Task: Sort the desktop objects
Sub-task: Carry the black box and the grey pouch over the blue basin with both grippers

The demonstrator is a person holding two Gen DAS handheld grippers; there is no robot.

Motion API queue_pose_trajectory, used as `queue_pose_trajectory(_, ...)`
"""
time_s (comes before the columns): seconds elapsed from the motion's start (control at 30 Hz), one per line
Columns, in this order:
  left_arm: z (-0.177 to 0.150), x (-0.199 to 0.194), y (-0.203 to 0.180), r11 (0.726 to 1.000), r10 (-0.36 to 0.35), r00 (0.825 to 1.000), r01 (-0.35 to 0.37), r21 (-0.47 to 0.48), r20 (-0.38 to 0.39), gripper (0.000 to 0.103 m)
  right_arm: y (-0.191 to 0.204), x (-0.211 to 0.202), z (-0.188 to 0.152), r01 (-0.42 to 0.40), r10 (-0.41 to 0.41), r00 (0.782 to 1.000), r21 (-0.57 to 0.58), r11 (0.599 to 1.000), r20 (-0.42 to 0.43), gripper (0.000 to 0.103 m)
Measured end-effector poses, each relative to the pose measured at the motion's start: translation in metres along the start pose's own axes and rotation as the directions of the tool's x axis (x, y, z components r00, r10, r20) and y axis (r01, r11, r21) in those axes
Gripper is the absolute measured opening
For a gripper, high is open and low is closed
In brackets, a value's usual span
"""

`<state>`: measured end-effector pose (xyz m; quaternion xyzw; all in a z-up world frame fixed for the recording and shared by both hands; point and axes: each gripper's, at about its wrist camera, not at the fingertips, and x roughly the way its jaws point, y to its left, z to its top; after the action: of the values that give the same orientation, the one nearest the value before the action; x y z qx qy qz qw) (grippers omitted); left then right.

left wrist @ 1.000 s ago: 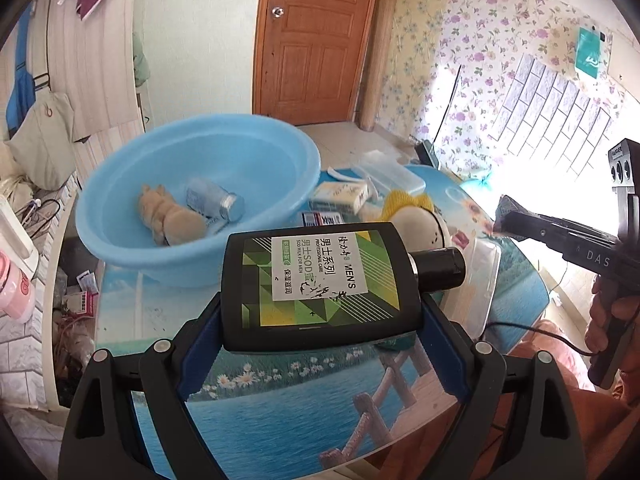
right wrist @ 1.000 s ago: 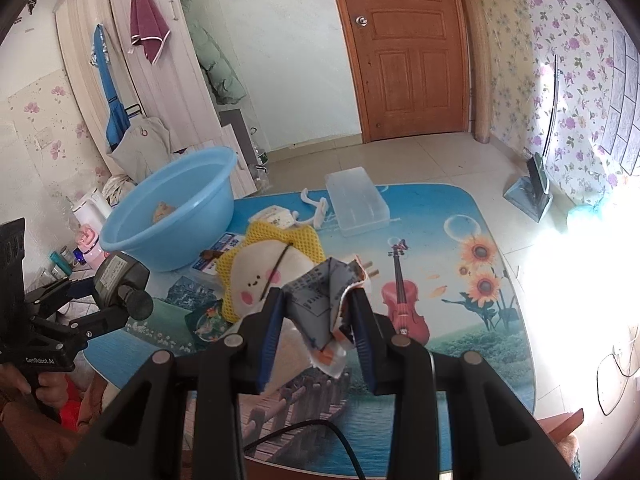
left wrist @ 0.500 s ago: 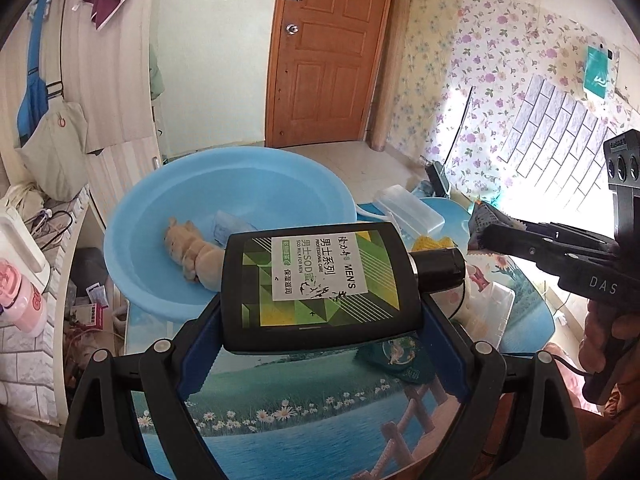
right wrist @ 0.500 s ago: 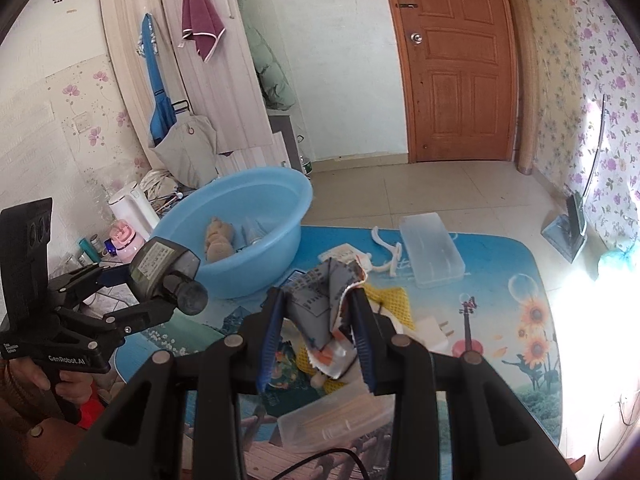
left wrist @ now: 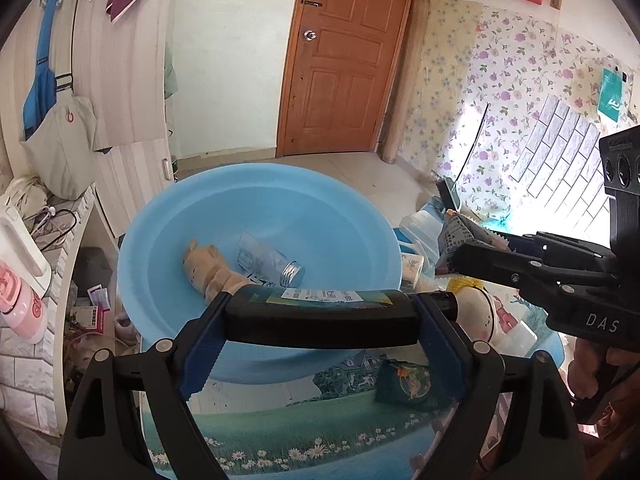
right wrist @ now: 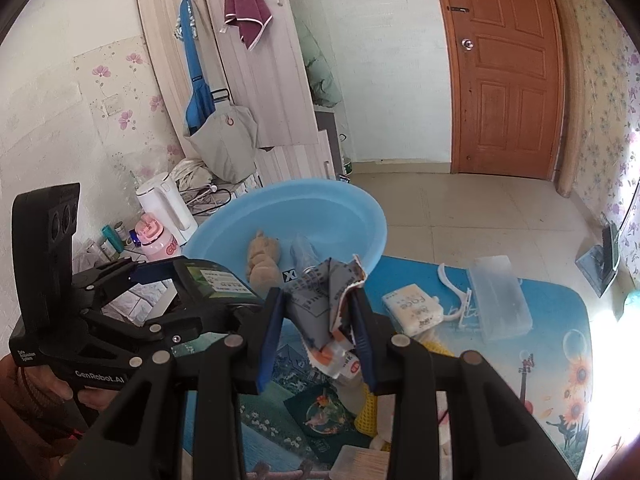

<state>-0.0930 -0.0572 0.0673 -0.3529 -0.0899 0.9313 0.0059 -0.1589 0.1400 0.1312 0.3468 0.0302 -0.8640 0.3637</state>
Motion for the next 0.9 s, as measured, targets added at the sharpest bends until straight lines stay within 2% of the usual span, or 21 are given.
queue_pose_trajectory(0.3,-0.002,0.02,0.021,0.999,0.028,0.999,-0.03,-0.04,-0.035,0.088,0.005,0.019,0.01,-0.011,0.011,1.0,-0.01,1.0,-0.023,0.033)
queue_pose_trajectory(0.63,-0.004,0.024,0.038,0.993,0.008,0.997,-0.017,-0.116,-0.071,0.088,0.015,0.047,0.015,-0.043,0.039,0.995,-0.033,0.999,-0.097,0.033)
queue_pose_trajectory(0.8,-0.004,0.025,0.04,0.994,0.043,0.995,-0.052,-0.1,-0.088,0.089,0.024,0.063,0.018,-0.053,0.047,0.991,-0.046,0.998,-0.127,0.033)
queue_pose_trajectory(0.9,-0.002,0.02,0.034,0.997,0.06,0.996,-0.064,-0.05,-0.069,0.089,0.024,0.066,0.018,-0.062,0.056,0.989,-0.041,0.997,-0.137,0.034)
